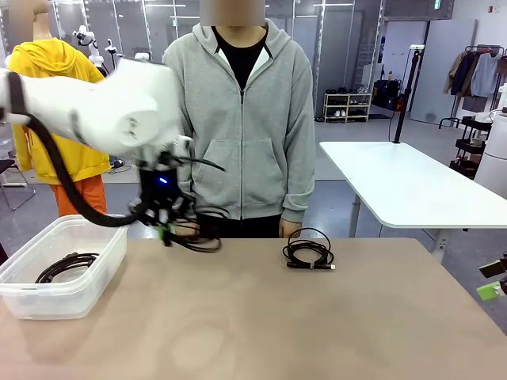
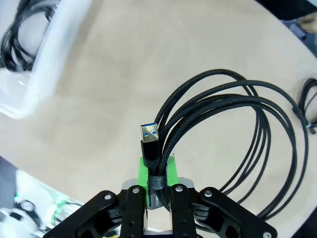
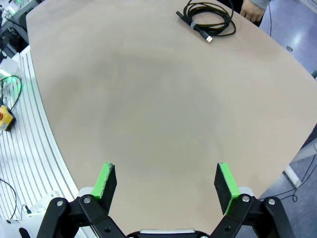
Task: Organize and store the cables.
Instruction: Place the USB Extension Cable into the Organizing box.
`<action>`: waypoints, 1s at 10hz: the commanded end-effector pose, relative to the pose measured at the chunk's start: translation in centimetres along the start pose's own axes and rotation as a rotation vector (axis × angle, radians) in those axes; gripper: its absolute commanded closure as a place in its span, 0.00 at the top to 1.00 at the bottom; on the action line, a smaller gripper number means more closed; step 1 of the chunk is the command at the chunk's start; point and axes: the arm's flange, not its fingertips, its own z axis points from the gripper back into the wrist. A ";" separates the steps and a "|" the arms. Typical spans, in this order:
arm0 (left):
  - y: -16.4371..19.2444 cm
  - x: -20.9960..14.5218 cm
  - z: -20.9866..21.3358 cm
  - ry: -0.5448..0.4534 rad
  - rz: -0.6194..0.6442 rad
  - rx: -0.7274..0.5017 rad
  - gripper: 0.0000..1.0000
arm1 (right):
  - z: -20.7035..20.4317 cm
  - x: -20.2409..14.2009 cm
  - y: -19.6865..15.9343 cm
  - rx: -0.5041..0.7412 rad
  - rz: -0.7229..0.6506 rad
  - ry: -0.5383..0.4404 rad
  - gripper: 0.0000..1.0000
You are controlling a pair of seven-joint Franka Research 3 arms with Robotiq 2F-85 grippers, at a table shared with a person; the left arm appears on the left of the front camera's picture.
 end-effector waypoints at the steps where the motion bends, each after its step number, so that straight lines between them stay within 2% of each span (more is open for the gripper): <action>1: 5.3 2.7 2.0 0.052 -0.090 -0.009 0.16 | 0.1 0.3 0.1 0.004 -0.025 -0.010 1.00; 2: 9.3 4.5 2.6 0.002 -0.154 -0.050 0.16 | 0.1 0.3 0.1 0.004 -0.025 -0.010 1.00; 3: 12.9 6.2 2.7 -0.002 -0.168 -0.068 0.16 | 0.1 0.3 0.1 0.004 -0.025 -0.010 1.00; 6: 22.3 9.8 2.7 -0.030 -0.132 -0.077 0.16 | 0.1 0.3 0.1 0.004 -0.025 -0.010 1.00; 8: 25.6 10.7 3.1 -0.049 -0.071 -0.041 0.16 | 0.1 0.3 0.1 0.004 -0.025 -0.010 1.00; 9: 25.4 10.6 3.8 -0.067 -0.055 -0.067 0.16 | 0.1 0.3 0.1 0.004 -0.025 -0.010 1.00; 10: 25.7 11.4 2.9 -0.020 -0.079 -0.027 0.16 | 0.1 0.3 0.1 0.004 -0.025 -0.010 1.00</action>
